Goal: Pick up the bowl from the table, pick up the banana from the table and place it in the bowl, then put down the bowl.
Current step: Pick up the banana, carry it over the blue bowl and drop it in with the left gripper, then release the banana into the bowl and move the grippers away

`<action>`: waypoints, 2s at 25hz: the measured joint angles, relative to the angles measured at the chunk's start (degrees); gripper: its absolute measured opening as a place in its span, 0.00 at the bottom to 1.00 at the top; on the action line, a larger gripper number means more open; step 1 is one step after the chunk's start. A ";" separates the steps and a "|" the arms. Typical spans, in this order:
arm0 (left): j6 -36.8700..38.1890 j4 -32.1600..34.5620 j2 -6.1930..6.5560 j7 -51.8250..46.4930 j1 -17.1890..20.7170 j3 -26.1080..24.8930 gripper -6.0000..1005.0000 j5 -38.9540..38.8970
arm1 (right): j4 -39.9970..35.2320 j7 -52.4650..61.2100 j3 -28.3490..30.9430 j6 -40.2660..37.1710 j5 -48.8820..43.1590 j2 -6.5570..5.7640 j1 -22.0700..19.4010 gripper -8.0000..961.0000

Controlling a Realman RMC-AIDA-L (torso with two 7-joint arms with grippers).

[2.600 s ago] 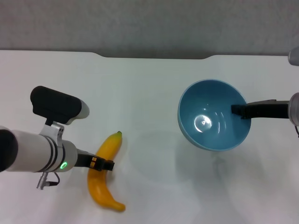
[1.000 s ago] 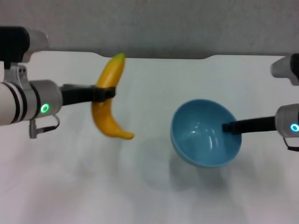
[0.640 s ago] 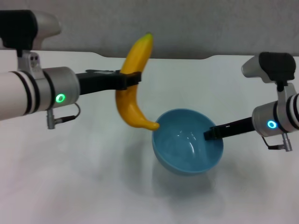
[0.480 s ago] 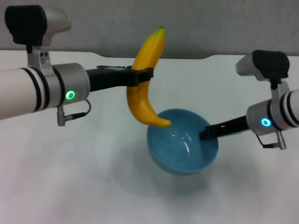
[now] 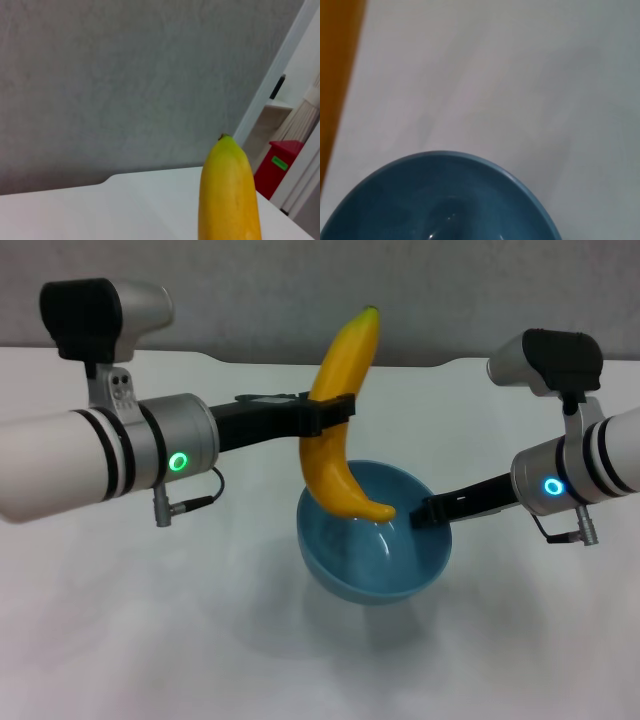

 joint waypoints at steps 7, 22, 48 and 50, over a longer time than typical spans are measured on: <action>0.92 6.40 -0.06 8.55 -0.71 0.68 0.57 -10.36 | -0.06 0.00 0.04 -0.33 0.93 -0.04 0.42 0.04; 1.40 13.97 0.00 24.20 -1.20 2.65 0.59 -26.99 | -0.82 -0.02 0.47 -0.85 0.98 -0.13 0.79 0.04; 11.71 13.74 0.34 19.70 -0.28 -11.51 0.89 1.27 | -0.51 2.51 0.61 -0.88 -4.47 -0.80 0.78 0.04; 13.25 13.46 0.22 18.63 0.12 -11.21 0.89 3.45 | -0.53 3.18 0.66 -0.94 -5.27 -0.95 0.88 0.04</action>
